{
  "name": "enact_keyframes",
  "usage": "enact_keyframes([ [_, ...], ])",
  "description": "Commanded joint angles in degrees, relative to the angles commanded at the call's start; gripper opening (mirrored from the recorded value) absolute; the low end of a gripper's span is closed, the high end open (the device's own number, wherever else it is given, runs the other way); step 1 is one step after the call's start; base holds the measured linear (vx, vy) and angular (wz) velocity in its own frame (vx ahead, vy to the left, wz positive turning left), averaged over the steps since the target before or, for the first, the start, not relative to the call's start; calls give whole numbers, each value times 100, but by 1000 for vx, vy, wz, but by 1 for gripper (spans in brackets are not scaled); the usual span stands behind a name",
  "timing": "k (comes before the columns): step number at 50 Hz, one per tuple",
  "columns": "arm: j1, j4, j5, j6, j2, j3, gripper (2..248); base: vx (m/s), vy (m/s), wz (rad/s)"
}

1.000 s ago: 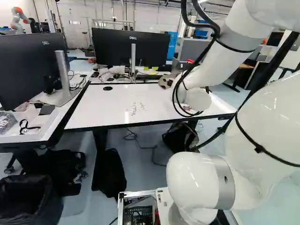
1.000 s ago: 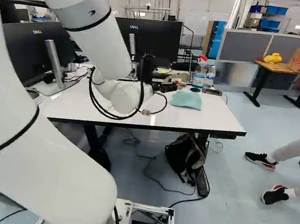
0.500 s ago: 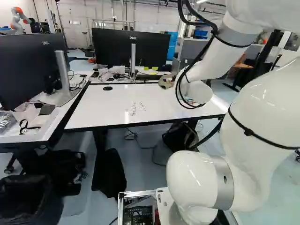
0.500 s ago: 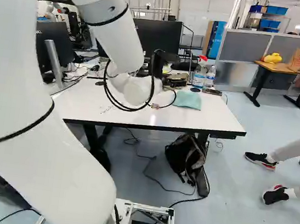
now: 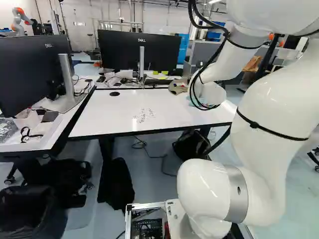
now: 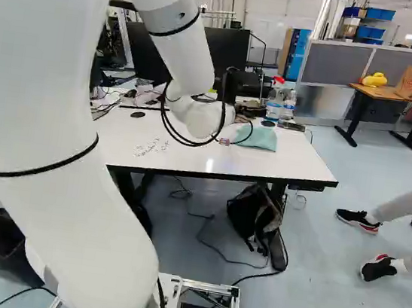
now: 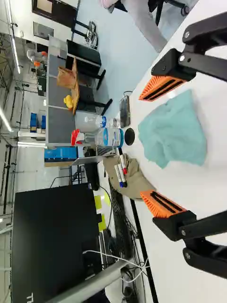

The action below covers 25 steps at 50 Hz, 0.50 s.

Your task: Clean the table with the green towel

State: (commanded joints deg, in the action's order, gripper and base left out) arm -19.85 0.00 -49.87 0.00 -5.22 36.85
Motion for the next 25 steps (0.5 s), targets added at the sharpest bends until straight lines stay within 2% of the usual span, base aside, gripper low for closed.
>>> enact_keyframes([
  [11,-102,28,181,0,-318,342,247,0,0,0],
  [25,-224,179,714,0,-719,786,247,0,0,0],
])
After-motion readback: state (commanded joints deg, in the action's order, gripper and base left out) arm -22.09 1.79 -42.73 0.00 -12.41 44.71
